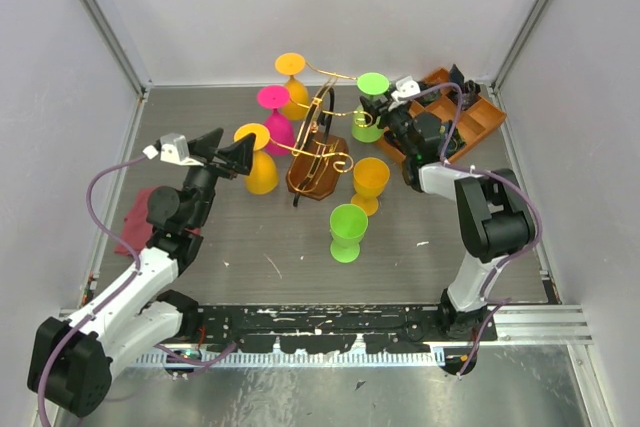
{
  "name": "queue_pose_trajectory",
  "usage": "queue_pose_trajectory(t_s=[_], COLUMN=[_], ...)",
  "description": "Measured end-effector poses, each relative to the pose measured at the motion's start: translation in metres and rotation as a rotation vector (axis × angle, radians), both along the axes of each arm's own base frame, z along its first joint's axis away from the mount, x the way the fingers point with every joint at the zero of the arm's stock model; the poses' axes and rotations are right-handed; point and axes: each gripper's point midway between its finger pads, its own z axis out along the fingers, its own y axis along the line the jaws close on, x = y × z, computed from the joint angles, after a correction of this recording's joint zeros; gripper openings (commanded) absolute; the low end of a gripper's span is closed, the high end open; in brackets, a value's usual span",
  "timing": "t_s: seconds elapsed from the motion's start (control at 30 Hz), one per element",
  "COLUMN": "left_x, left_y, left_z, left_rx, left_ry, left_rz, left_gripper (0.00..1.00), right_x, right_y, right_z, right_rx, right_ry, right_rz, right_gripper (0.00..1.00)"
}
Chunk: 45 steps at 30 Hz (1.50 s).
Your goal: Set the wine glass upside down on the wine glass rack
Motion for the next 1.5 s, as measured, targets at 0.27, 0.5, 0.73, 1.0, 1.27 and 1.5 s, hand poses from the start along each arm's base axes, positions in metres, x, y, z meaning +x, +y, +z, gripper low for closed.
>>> queue_pose_trajectory(t_s=[0.27,0.5,0.73,1.0,1.27,1.5], left_x=[-0.006,-0.011,-0.009,-0.041,-0.062,-0.057], left_y=[0.003,-0.010,-0.053,-0.151,-0.241,-0.292], left_z=[0.023,0.067,0.118,0.120,0.084,0.014], left_rx=[-0.008,0.011,0.115,0.433,0.720,0.955], left_ry=[-0.017,-0.055,-0.102,-0.096,-0.033,0.105], left_rz=[-0.001,-0.070,-0.267,-0.509,-0.653,-0.675], left_gripper=[0.98,0.98,0.97,0.98,0.98,0.98], right_x=[-0.021,-0.043,-0.066,-0.100,-0.147,-0.207], right_y=[-0.021,-0.043,-0.073,-0.106,-0.164,-0.194], right_z=[0.001,-0.003,-0.001,0.018,0.034,0.043], right_rx=[-0.025,-0.033,-0.022,0.027,0.119,0.191], right_ry=[0.024,0.057,0.128,0.245,0.433,0.503], right_rz=[-0.082,-0.162,-0.273,-0.409,-0.666,-0.809], right_gripper=[0.82,1.00,1.00,1.00,1.00,1.00])
